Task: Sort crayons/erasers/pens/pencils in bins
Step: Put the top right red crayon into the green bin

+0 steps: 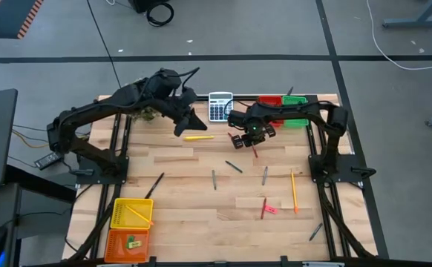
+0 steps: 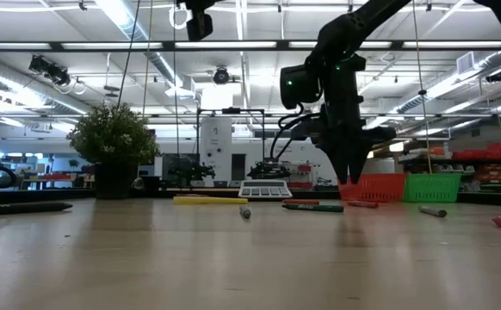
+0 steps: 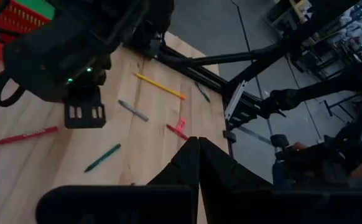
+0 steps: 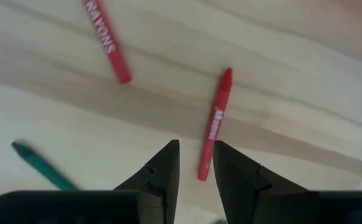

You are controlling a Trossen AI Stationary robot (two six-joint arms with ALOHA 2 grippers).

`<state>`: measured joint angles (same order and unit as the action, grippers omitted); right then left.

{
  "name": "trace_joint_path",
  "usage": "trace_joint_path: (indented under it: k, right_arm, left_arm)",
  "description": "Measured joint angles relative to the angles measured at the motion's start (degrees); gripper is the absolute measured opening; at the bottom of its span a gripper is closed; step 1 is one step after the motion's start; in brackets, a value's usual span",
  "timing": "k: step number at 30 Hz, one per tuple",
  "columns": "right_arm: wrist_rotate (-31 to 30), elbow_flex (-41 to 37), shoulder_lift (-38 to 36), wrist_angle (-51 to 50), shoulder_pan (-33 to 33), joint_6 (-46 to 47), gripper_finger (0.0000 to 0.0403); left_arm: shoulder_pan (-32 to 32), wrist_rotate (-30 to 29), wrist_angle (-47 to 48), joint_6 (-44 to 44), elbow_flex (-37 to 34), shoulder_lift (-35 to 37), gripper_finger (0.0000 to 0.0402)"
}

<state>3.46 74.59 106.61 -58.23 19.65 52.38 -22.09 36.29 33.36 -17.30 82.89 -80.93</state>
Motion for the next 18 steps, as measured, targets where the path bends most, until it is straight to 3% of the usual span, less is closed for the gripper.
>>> trace_joint_path:
  k: [9, 18]
  right_arm:
    - [-1.8, -2.9, 0.0, 1.7, 2.5, 1.9, 0.0103]
    - [0.1, -5.5, 0.0, 5.8, 2.3, 3.4, 0.0103]
  left_arm:
    - [0.0, 0.0, -0.1, 0.0, 0.0, 0.4, 0.0025]
    - [0.0, 0.0, -0.1, 0.0, 0.0, 0.4, 0.0010]
